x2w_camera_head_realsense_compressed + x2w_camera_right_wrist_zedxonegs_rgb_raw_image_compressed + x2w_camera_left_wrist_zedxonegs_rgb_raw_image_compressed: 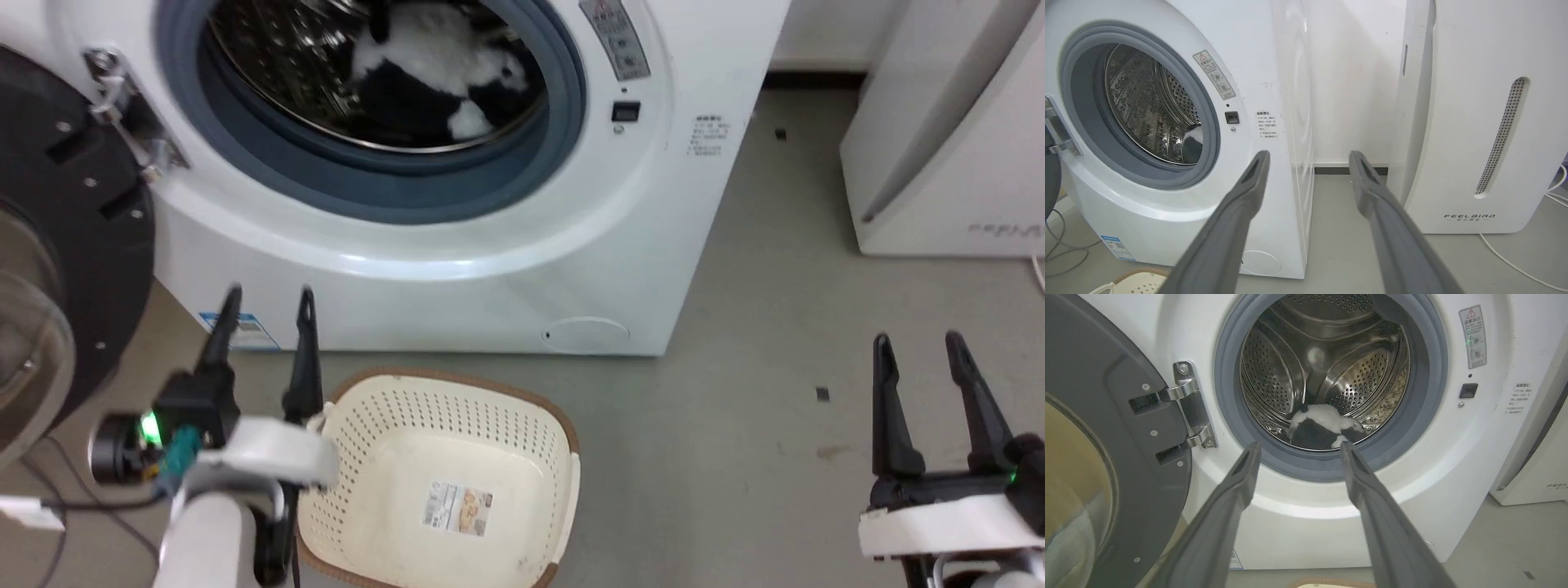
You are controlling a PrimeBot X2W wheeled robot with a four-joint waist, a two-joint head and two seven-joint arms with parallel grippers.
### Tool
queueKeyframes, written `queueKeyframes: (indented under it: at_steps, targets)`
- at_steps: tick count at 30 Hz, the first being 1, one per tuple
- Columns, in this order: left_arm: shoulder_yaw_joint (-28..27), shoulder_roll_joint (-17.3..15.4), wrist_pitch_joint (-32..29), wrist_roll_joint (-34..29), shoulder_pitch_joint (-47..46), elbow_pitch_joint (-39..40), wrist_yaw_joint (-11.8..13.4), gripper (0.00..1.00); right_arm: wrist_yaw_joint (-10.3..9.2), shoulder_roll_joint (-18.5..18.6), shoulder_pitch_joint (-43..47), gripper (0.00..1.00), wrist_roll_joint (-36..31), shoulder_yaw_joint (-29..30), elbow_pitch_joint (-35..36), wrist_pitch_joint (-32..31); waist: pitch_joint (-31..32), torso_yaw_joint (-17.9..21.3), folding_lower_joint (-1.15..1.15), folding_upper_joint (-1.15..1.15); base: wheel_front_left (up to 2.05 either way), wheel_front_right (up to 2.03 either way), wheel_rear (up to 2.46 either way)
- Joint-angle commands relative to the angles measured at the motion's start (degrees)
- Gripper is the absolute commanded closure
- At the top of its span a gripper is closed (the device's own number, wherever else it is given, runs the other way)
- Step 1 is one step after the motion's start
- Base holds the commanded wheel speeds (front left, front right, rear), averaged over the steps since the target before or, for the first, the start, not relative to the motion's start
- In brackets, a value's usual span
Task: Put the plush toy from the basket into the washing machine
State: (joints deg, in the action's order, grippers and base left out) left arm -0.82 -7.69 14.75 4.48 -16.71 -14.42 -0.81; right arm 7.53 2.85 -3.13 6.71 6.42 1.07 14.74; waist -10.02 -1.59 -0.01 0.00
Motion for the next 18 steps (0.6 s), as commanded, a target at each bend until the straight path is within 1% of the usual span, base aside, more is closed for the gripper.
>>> queueKeyframes:
  at_steps: [1,10,18]
  targets:
    - [-0.23,0.54,0.25,-0.34,2.65,0.82,-0.38,0.00,-0.04,0.03,1.54,0.00,-0.71,-0.07,-0.18,0.26,2.33,-1.13,0.01,0.00,0.00,0.00,0.00]
    - [-0.44,2.44,0.25,-1.63,12.04,2.18,-0.45,0.00,-0.04,0.03,6.47,0.00,-1.52,-0.45,-0.81,0.26,7.78,-2.88,0.01,0.00,0.00,0.00,0.00]
    - [-0.08,2.92,0.25,-2.63,14.06,1.73,-0.65,0.00,-0.04,0.03,7.47,0.00,-1.14,-0.07,-1.19,0.26,8.90,-3.61,0.01,0.00,0.00,0.00,0.00]
